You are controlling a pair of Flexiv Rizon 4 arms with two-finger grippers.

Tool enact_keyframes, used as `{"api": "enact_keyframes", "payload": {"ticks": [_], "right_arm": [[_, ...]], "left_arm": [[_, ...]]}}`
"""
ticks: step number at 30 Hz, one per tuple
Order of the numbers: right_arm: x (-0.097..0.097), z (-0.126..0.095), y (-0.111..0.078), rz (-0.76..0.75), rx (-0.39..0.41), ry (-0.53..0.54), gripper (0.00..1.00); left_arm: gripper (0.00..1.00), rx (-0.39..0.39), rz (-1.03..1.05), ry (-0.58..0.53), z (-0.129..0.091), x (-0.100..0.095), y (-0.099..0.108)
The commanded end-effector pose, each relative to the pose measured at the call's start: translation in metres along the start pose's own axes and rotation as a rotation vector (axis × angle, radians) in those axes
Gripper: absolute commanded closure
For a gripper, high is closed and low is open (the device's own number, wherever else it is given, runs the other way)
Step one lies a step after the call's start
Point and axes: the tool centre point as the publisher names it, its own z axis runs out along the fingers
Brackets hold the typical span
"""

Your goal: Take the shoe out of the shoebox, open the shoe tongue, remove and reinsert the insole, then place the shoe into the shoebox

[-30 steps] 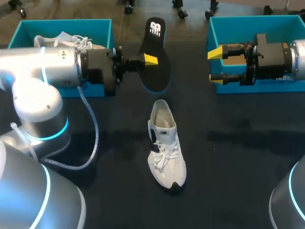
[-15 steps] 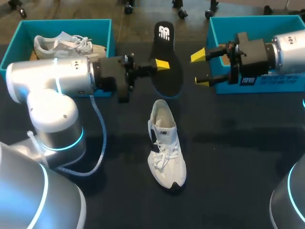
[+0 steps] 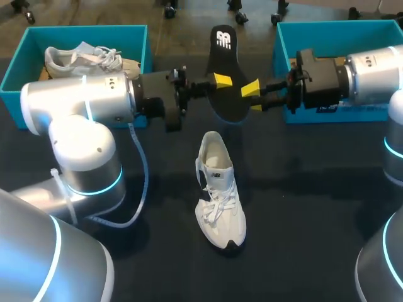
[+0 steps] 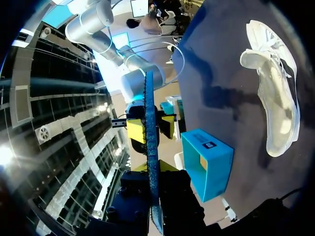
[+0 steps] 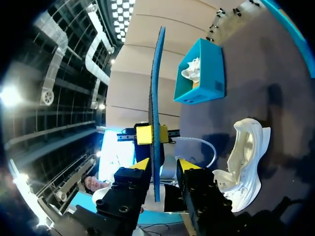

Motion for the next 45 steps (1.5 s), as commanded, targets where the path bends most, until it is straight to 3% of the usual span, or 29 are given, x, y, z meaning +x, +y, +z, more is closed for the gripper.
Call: {"api": "enact_keyframes", "payload": {"ticks": [1, 8, 10, 18, 19, 21, 28, 29, 30, 40, 45], "right_arm": [[-0.002, 0.007, 0.006, 0.002, 0.013, 0.004, 0.71], [-0.004, 0.008, 0.006, 0.001, 0.027, 0.021, 0.73], [-0.005, 0.008, 0.006, 0.002, 0.028, 0.026, 0.8], [-0.008, 0.009, 0.005, 0.002, 0.032, 0.039, 0.82], [-0.008, 0.009, 0.005, 0.003, 0.034, 0.041, 0.91], [-0.008, 0.01, 0.006, 0.003, 0.036, 0.042, 1.0], [-0.004, 0.008, 0.007, -0.014, 0.035, 0.048, 1.0], [-0.004, 0.008, 0.007, -0.016, 0.035, 0.048, 1.0], [-0.004, 0.008, 0.007, -0.019, 0.037, 0.047, 1.0], [-0.016, 0.004, 0.013, -0.018, 0.029, 0.031, 1.0], [-0.021, -0.001, 0.019, -0.051, -0.045, 0.014, 1.0]], "left_arm": [[1.0, 0.01, -0.006, -0.001, 0.009, 0.003, 0.002], [1.0, 0.008, -0.019, -0.006, 0.014, 0.005, 0.0], [1.0, 0.01, -0.023, -0.007, 0.015, 0.003, -0.003], [1.0, 0.002, -0.035, -0.005, 0.016, 0.003, -0.005], [1.0, 0.002, -0.034, -0.003, 0.017, 0.003, -0.005], [1.0, 0.002, -0.033, -0.003, 0.018, 0.002, -0.006], [1.0, 0.012, -0.009, 0.017, 0.016, 0.008, -0.007], [0.71, 0.007, -0.004, 0.027, 0.015, 0.009, -0.006], [0.0, 0.008, -0.01, 0.029, 0.014, 0.01, -0.005], [0.0, -0.016, -0.025, 0.06, -0.01, 0.006, 0.008], [0.0, -0.027, -0.075, 0.097, -0.035, 0.007, 0.015]]}}
